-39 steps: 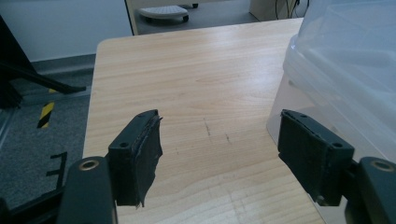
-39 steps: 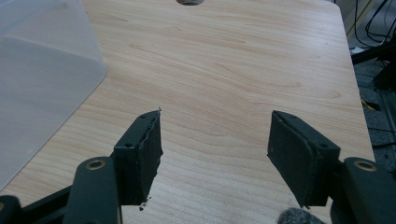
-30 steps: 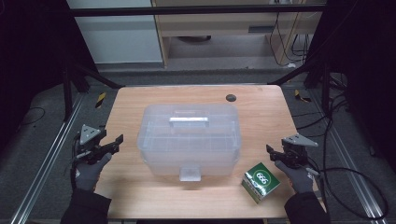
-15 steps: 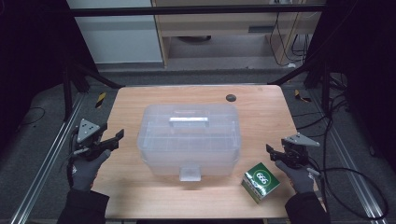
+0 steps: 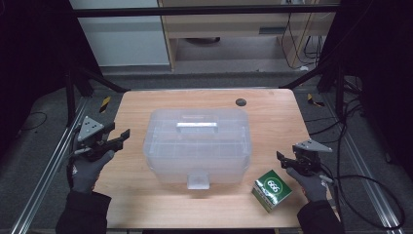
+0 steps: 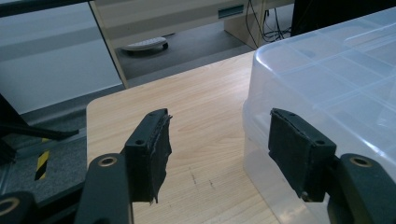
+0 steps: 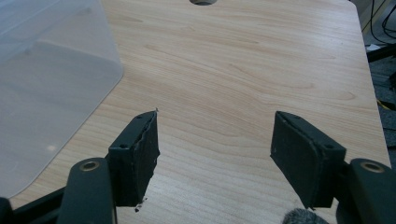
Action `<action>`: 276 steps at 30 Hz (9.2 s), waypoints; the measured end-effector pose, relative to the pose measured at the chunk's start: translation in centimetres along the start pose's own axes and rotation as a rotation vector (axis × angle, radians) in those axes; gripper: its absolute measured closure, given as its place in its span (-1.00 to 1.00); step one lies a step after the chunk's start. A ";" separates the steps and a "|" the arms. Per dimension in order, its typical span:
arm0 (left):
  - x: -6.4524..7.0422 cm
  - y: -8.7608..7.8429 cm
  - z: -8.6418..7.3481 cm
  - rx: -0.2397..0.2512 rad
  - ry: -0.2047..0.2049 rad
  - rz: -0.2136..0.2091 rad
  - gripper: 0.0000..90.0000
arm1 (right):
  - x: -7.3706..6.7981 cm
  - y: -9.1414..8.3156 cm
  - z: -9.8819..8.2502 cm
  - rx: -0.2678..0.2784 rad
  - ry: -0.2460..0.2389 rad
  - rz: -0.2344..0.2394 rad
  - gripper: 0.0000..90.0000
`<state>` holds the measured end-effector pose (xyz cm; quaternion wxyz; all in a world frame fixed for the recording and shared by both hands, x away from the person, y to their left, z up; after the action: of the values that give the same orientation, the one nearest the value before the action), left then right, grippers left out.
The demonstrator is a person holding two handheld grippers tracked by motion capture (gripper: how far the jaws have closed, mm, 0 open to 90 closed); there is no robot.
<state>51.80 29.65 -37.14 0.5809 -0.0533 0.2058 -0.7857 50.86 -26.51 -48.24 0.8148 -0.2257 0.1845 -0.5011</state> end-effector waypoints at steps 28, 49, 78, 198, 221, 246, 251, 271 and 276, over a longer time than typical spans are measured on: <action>4.6 -0.6 6.3 0.017 0.215 -0.147 -0.11 | -0.5 -0.2 0.0 -0.007 -0.021 0.023 0.04; 9.1 -0.3 7.8 -0.017 0.403 -0.245 -0.14 | -0.7 -0.1 0.1 -0.015 -0.008 0.054 0.04; 13.3 1.3 8.3 -0.096 0.640 -0.268 -0.08 | -0.9 0.0 0.1 -0.027 -0.021 0.056 0.15; 15.4 7.1 12.4 -0.113 0.918 -0.095 0.50 | -10.3 -2.6 3.7 0.075 -0.108 0.403 1.00; 14.5 5.1 12.3 -0.075 0.751 -0.208 0.14 | -11.2 -2.3 4.2 0.103 -0.085 0.433 1.00; 6.7 -1.3 10.3 0.084 0.239 -0.127 0.46 | -11.2 -2.3 4.2 0.094 -0.079 0.433 1.00; 5.4 -2.2 9.2 0.098 0.174 -0.104 0.58 | -11.2 -2.3 4.2 0.095 -0.079 0.432 1.00; 1.6 -2.2 -1.6 0.000 -0.059 -0.054 0.99 | -11.2 -2.3 4.2 0.092 -0.076 0.432 1.00; 2.2 -1.4 -3.2 -0.053 -0.041 -0.058 0.99 | -11.2 -2.4 4.2 0.090 -0.077 0.432 1.00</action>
<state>48.84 28.72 -39.91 0.5602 -0.0904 0.2129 -0.7954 46.52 -16.61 -42.62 0.9190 -0.1632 0.1746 -0.3135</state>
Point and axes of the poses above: each handheld gripper's, and its own axes: y roughly forward along the jaws, z roughly out of its top, x roughly to its right, the point moved 5 cm from there along y, roughly forward along the jaws, and after that the axes turned 8 degrees about z, right-handed, at the moved point
